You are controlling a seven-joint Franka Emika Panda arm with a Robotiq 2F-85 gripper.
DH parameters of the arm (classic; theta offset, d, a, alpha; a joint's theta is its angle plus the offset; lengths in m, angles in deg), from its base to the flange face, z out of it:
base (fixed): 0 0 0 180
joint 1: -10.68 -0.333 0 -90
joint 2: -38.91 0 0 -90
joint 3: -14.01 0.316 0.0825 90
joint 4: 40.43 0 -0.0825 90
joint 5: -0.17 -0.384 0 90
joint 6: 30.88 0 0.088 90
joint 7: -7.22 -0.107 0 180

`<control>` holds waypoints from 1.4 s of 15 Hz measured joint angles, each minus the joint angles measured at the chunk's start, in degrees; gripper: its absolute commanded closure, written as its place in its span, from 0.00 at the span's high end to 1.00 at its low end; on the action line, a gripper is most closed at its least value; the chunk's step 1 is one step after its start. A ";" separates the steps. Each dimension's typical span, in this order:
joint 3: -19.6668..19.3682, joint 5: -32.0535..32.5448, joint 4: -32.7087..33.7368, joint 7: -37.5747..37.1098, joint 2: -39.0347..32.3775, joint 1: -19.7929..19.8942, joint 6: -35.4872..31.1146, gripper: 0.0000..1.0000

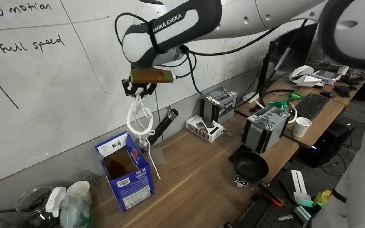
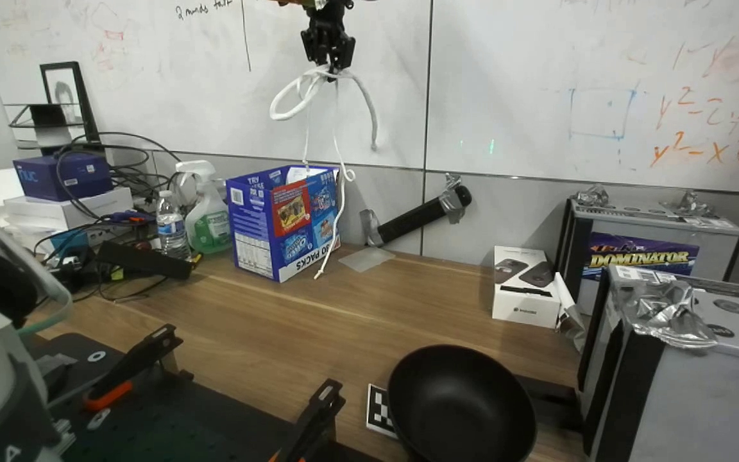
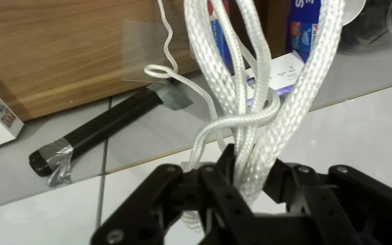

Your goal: Pick up the ropes and put them into the blue box.

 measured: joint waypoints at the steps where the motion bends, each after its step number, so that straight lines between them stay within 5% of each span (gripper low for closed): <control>1: 0.64 0.02 2.50 0.65 -1.63 -0.32 0.60 0.14; 10: 5.10 -0.40 18.53 4.30 -14.29 -4.16 3.40 0.14; 21: 7.45 -3.58 13.51 8.01 -16.58 -6.47 -0.92 0.14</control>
